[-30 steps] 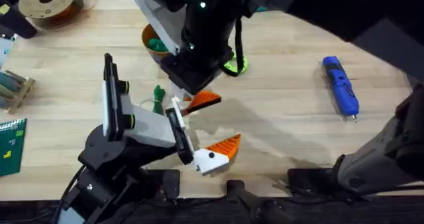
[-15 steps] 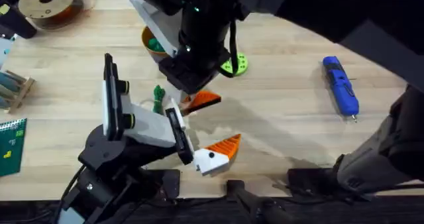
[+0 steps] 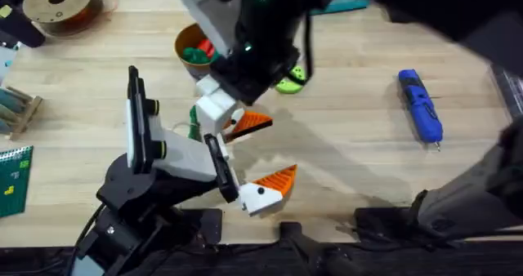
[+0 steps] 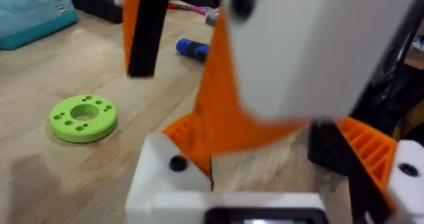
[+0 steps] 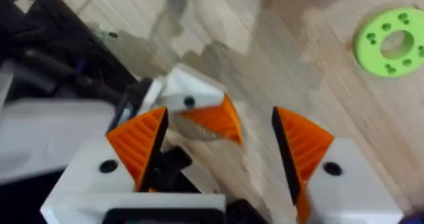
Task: Pick up the gripper from the table and insert it into the empty holder that is missing its gripper. Then pick up a screw, insert it into the mounting hole, and use the screwdriver to tighten it. Finally, clean up the table by picking up the vegetable and placing it into the bucket.
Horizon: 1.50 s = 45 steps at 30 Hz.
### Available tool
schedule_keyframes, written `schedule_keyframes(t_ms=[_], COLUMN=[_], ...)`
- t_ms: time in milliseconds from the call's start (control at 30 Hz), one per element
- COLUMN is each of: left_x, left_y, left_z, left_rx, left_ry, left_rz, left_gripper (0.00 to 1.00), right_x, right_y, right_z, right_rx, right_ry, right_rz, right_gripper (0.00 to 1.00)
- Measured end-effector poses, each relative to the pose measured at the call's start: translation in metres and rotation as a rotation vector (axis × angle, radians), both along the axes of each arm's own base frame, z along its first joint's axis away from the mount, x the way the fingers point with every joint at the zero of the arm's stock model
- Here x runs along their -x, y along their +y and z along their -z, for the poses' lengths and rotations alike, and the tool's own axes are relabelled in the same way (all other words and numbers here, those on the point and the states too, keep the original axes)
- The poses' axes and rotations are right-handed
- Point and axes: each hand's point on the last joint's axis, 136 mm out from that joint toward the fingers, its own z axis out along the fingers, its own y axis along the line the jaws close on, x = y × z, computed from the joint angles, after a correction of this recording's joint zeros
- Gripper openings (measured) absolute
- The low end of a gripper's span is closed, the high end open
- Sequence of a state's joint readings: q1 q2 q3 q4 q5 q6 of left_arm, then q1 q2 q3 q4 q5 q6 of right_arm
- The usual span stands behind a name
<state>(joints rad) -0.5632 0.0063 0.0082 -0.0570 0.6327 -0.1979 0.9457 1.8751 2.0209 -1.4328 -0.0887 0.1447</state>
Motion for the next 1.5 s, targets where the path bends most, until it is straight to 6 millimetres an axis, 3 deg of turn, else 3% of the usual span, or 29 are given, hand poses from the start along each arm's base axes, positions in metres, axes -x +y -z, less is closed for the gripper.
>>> schedule_keyframes(t_ms=[200,300,567,767,1067,1333,1400,1433,1467,1500], left_x=[0.000,0.000,0.000,0.000,0.000,0.000,0.000,0.000,0.000,0.000], left_y=[0.000,0.000,0.000,0.000,0.000,0.000,0.000,0.000,0.000,0.000], left_z=[0.000,0.000,0.000,0.000,0.000,0.000,0.000,0.000,0.000,0.000], left_rx=[0.000,0.000,0.000,0.000,0.000,0.000,0.000,0.000,-0.002,-0.002], left_ry=[0.000,0.000,-0.001,-0.001,-0.001,-0.001,-0.001,-0.001,-0.007,-0.007], left_rz=[0.000,0.000,0.000,0.000,0.000,0.000,0.000,0.000,0.001,0.000], left_gripper=[0.987,0.987,0.987,0.987,0.987,0.970,0.750,0.583,0.011,0.006], right_x=[-0.004,-0.005,0.015,0.051,0.104,0.111,0.111,0.111,0.111,0.111], right_y=[-0.032,-0.049,-0.105,-0.149,-0.171,-0.170,-0.169,-0.169,-0.169,-0.169], right_z=[-0.033,-0.037,-0.013,-0.002,-0.015,-0.021,-0.021,-0.021,-0.021,-0.021], right_rx=[-0.044,-0.061,-0.130,-0.243,-0.425,-0.452,-0.451,-0.451,-0.451,-0.452], right_ry=[-0.051,-0.075,-0.036,0.006,-0.094,-0.190,-0.192,-0.194,-0.192,-0.187], right_rz=[0.034,0.057,0.144,0.153,-0.092,-0.264,-0.275,-0.280,-0.274,-0.266], right_gripper=[0.947,0.947,0.950,0.949,0.952,0.952,0.952,0.952,0.990,0.988])
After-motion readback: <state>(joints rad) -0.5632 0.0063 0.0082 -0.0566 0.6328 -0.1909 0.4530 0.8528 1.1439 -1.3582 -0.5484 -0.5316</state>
